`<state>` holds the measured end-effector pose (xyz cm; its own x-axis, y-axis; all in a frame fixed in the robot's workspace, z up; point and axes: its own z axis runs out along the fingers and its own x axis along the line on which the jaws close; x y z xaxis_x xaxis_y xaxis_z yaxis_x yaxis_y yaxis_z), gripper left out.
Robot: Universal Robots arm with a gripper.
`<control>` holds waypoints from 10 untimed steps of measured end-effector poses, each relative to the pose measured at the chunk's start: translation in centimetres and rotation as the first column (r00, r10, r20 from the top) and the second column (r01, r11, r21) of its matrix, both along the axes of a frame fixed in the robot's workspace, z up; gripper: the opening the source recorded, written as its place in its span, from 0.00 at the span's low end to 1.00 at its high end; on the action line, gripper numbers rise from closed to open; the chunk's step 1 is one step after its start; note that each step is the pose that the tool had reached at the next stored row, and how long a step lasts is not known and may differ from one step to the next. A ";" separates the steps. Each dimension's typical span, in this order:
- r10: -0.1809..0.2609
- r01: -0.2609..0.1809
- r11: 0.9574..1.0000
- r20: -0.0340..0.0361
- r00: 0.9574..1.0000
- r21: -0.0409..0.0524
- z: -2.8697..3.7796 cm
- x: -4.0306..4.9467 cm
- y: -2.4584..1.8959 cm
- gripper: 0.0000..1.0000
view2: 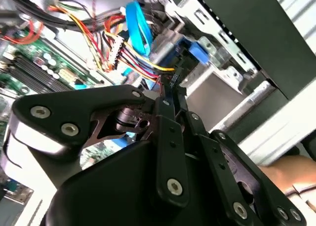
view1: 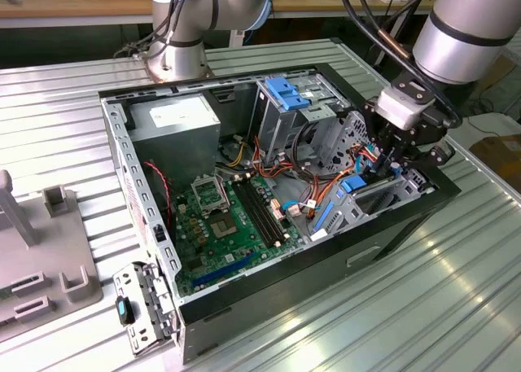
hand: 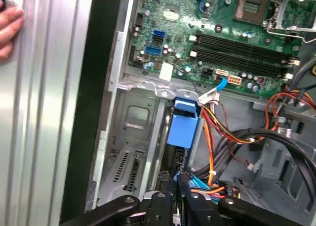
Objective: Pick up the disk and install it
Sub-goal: 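Insert the first disk wire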
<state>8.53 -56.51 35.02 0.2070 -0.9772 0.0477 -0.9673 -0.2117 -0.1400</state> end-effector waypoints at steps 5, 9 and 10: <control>-0.001 0.001 1.000 0.000 1.000 -0.007 -0.47 0.01 0.23 0.16; -0.002 0.002 1.000 0.000 1.000 -0.008 -0.52 0.07 0.67 0.16; -0.004 0.004 1.000 0.000 1.000 -0.010 -0.53 0.08 0.67 0.16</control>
